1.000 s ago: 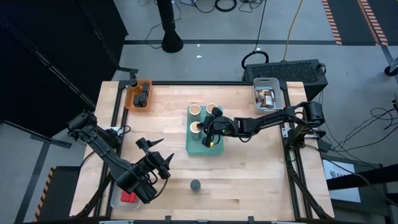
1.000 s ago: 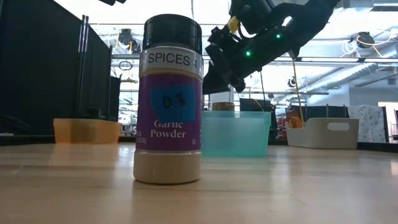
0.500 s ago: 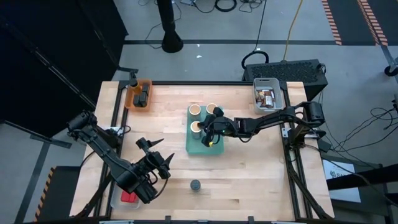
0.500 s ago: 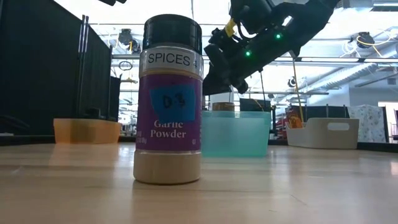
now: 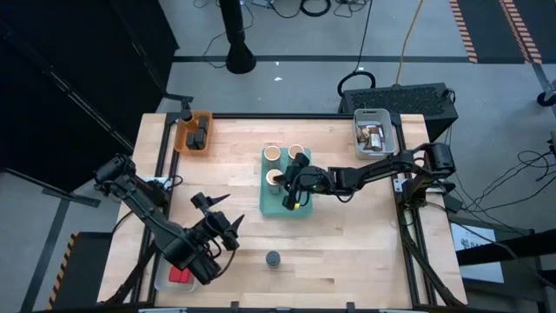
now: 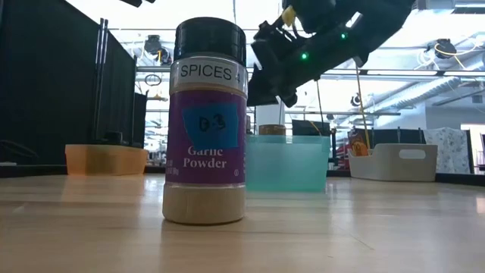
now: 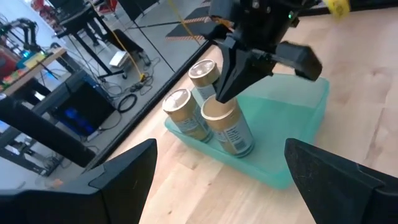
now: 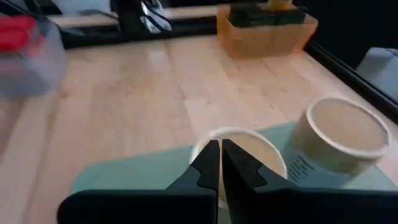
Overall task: Sort spices by type
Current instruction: Put the brown seasoning bottle into the green bin
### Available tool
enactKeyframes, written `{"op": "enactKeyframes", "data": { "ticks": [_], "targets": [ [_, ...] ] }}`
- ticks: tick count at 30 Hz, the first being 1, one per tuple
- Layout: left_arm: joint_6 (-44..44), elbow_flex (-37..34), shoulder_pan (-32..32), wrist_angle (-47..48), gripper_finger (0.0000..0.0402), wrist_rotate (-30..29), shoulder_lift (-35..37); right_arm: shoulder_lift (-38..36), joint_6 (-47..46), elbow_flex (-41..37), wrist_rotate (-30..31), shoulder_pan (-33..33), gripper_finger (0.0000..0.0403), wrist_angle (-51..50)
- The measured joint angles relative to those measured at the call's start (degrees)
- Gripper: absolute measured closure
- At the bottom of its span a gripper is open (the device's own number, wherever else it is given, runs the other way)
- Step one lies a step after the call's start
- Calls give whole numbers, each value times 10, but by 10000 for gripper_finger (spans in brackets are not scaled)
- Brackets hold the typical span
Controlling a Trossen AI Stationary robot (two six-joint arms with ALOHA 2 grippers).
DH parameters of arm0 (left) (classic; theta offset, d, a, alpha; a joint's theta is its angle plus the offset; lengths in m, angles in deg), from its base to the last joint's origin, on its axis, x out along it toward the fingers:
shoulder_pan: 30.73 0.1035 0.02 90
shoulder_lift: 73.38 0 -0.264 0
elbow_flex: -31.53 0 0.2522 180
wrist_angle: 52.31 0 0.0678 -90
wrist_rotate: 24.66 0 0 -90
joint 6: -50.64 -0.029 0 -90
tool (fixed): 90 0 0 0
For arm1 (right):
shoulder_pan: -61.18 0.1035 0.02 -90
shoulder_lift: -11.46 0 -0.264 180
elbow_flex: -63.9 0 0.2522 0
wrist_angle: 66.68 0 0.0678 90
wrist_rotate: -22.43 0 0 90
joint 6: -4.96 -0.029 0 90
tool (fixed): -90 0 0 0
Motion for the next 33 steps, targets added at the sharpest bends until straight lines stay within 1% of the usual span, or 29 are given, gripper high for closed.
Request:
{"op": "enactKeyframes", "data": {
  "ticks": [3, 6, 8, 10, 12, 13, 15, 18, 19, 20, 23, 26, 28, 30, 33],
  "targets": [
    [-20, 0, 12, -34, 50, 6, 0, -3, 6, 0, 19, 0, 403, -7],
    [-78, 0, 27, -78, 52, 27, -1, -32, 23, 0, 32, 3, 403, -10],
    [-135, -7, 40, -117, 64, 37, -1, -61, 32, 0, 33, 4, 403, -25],
    [-191, -17, 53, -158, 89, 46, -1, -94, 35, 0, 33, 4, 403, -61],
    [-240, -36, 67, -202, 129, 53, -1, -128, 41, 0, 33, 4, 403, -99],
    [-260, -48, 75, -224, 157, 58, -1, -145, 43, 0, 33, 4, 403, -122],
    [-296, -75, 92, -268, 222, 66, -1, -175, 43, 0, 33, 4, 403, -156],
    [-343, -119, 126, -333, 340, 88, -1, -211, 37, -6, 33, 4, 403, -195],
    [-358, -132, 139, -354, 370, 101, -1, -220, 32, -10, 32, 4, 403, -201],
    [-372, -143, 151, -372, 384, 114, -1, -227, 28, -14, 32, 4, 403, -204],
    [-447, -170, 191, -461, 392, 173, -1, -241, 16, -31, 32, 5, 403, -205],
    [-546, -192, 236, -570, 398, 276, -1, -242, 9, -45, 31, 5, 403, -204],
    [-583, -205, 263, -622, 398, 330, -1, -241, 0, -53, 31, 5, 403, -205],
    [-586, -212, 285, -626, 399, 354, -1, -241, -10, -61, 32, 5, 403, -204],
    [-587, -217, 302, -625, 400, 363, -1, -241, -17, -66, 33, 5, 403, -204]
  ]
}}
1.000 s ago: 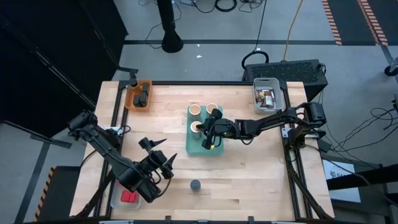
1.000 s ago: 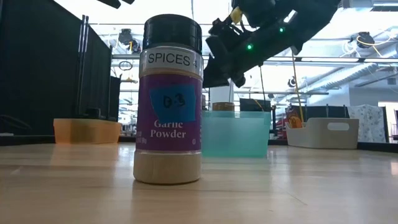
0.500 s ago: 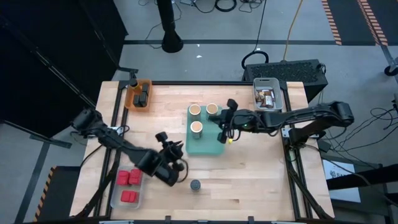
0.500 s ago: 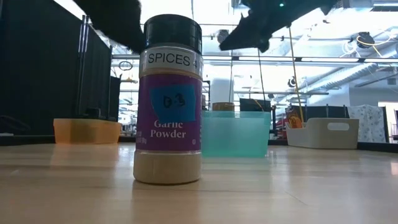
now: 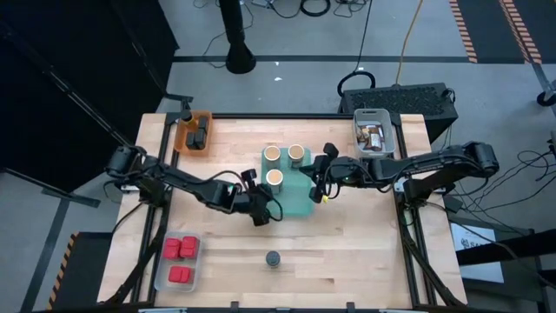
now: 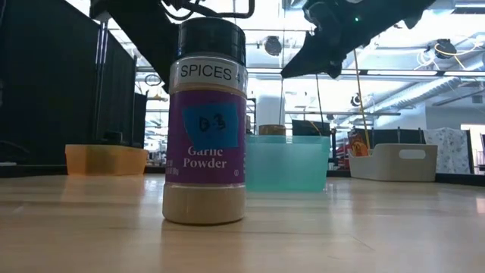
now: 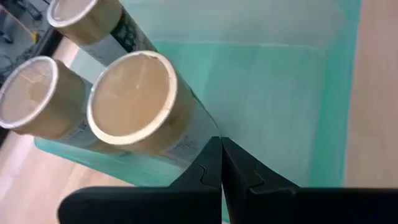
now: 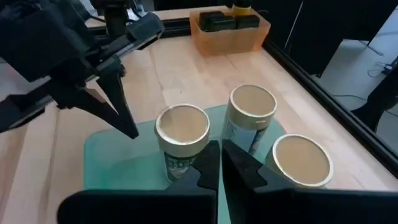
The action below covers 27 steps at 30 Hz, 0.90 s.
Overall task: Sort spices by type
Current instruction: Put the brown seasoning bottle into the green bin
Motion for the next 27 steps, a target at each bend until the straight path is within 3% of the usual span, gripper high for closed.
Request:
{"op": "enactKeyframes", "data": {
  "ticks": [27],
  "targets": [
    [-29, -36, 80, -28, 401, -26, 0, 4, 10, 0, 2, 0, 403, -2]
  ]
}}
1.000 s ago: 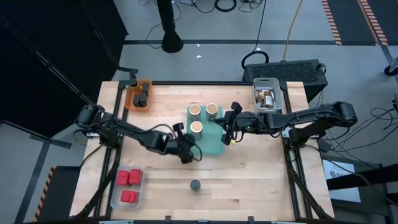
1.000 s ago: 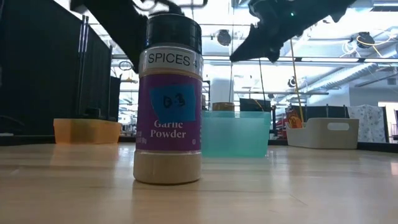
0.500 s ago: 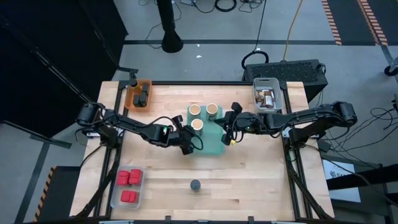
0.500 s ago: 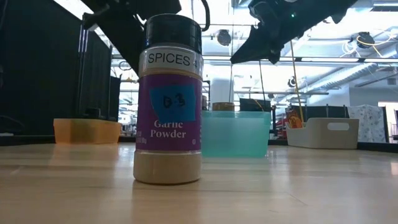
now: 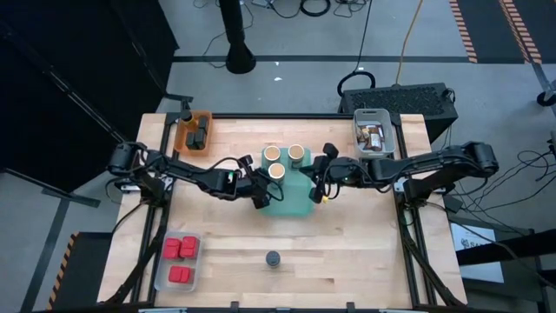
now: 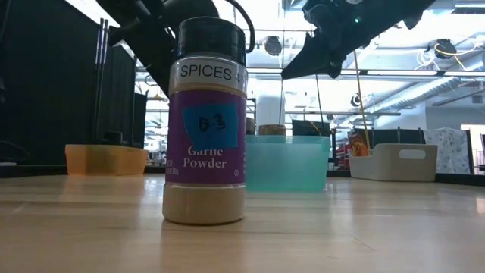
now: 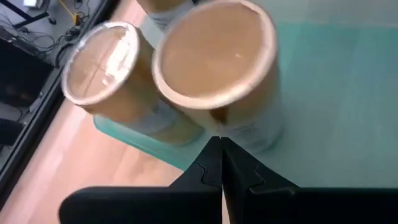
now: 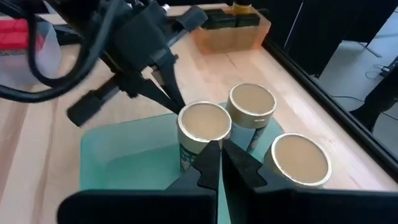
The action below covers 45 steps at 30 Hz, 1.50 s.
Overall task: Sort spices by type
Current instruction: Put the brown seasoning bottle into the green bin
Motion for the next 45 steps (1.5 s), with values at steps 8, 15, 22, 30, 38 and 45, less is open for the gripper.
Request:
{"op": "enactKeyframes", "data": {
  "ticks": [8, 15, 22, 30, 38, 45],
  "targets": [
    [-13, 1, -40, 0, 401, 16, 49, 3, -10, -1, 0, 0, 403, -18],
    [-125, 2, -36, -195, 401, 67, 53, 2, -24, -5, 12, 0, 403, -13],
    [-93, 1, -1, -152, 401, 44, 37, 2, -36, -8, 13, 3, 403, -17],
    [-104, 1, 5, -113, 401, 64, 37, 2, -36, -8, 13, 4, 403, -17],
    [-102, 1, 13, -102, 402, 64, 34, 2, -36, -8, 13, 4, 403, -17],
    [-101, 3, 15, -107, 402, 67, 21, 2, -36, -8, 13, 4, 403, -17]
  ]
}}
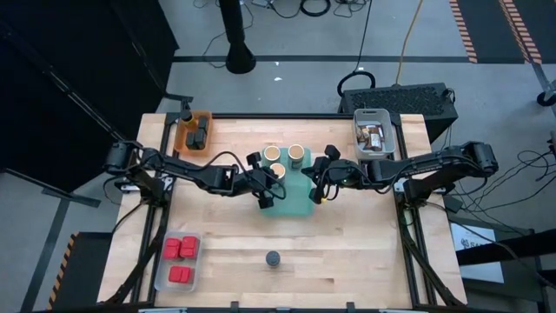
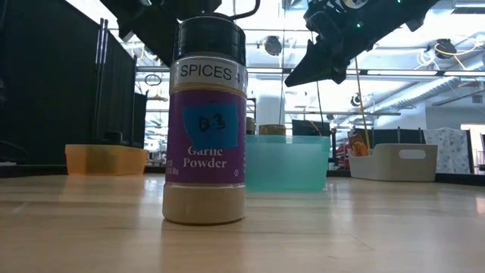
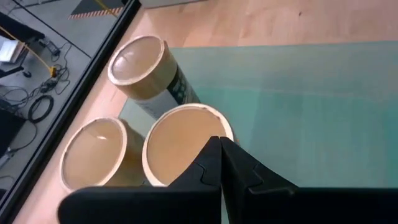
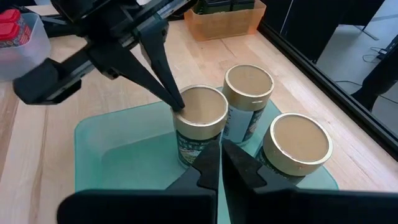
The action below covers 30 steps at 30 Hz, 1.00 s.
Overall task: Sort spices by type
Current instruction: Put the brown seasoning bottle into the green bin, then put the black seasoning bottle into the orange bin
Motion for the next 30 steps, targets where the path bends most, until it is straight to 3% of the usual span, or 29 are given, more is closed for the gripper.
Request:
{"op": "enactKeyframes", "data": {
  "ticks": [16, 24, 30],
  "targets": [
    [-37, 2, 1, 53, 402, -3, 9, 0, 5, 0, -2, 2, 403, -6],
    [-36, 12, 1, 138, 402, -19, 38, 0, 6, 0, -2, 2, 403, -8],
    [-32, 12, 0, 135, 402, -14, 54, 0, 7, 0, -2, 2, 403, -12]
  ]
}}
